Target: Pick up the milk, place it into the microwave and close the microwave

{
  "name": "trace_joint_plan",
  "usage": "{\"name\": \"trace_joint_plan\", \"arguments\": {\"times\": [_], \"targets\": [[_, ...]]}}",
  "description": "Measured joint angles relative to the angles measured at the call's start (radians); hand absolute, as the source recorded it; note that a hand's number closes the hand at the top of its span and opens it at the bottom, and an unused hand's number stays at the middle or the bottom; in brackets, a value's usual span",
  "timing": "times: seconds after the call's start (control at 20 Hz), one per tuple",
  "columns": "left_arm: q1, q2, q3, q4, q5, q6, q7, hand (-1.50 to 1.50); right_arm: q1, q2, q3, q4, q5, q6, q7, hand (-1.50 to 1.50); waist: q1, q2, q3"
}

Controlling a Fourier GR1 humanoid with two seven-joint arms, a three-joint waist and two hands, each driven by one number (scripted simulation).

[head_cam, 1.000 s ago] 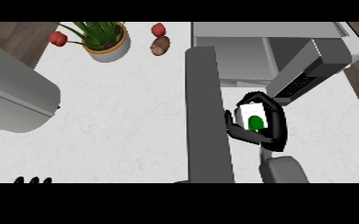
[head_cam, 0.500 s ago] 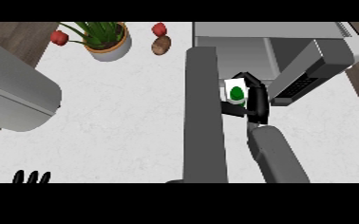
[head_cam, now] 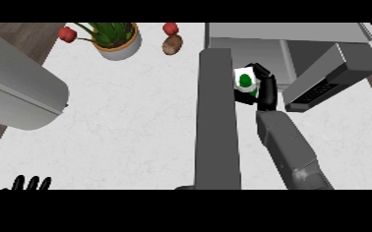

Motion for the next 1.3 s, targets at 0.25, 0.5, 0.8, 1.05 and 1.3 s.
{"name": "trace_joint_plan", "arguments": {"times": [0.25, 0.5, 0.8, 1.05, 1.3], "targets": [[-0.006, -0.002, -0.009, 0.013, -0.018, -0.010, -0.011, -1.50, -0.078, -0.048, -0.026, 0.145, 0.023, -0.026, -0.030, 1.50, 0.018, 0.008, 0.001], [-0.023, 0.011, 0.001, 0.009, 0.000, -0.022, 0.003, -1.50, -0.129, -0.083, -0.030, 0.229, 0.050, -0.067, -0.059, 1.50, 0.035, 0.017, 0.002], [-0.046, 0.004, -0.014, 0.013, -0.005, -0.022, 0.011, -1.50, -0.171, -0.121, -0.019, 0.276, 0.091, -0.140, -0.094, 1.50, 0.056, 0.029, 0.003], [-0.055, 0.009, -0.009, 0.027, 0.001, -0.029, 0.011, -1.50, -0.210, -0.142, -0.038, 0.287, 0.089, -0.164, -0.103, 1.50, 0.067, 0.033, 0.004], [-0.064, 0.019, 0.009, 0.040, 0.004, -0.034, 0.008, -1.50, -0.231, -0.151, -0.078, 0.274, 0.063, -0.172, -0.137, 1.50, 0.075, 0.037, 0.005]]}}
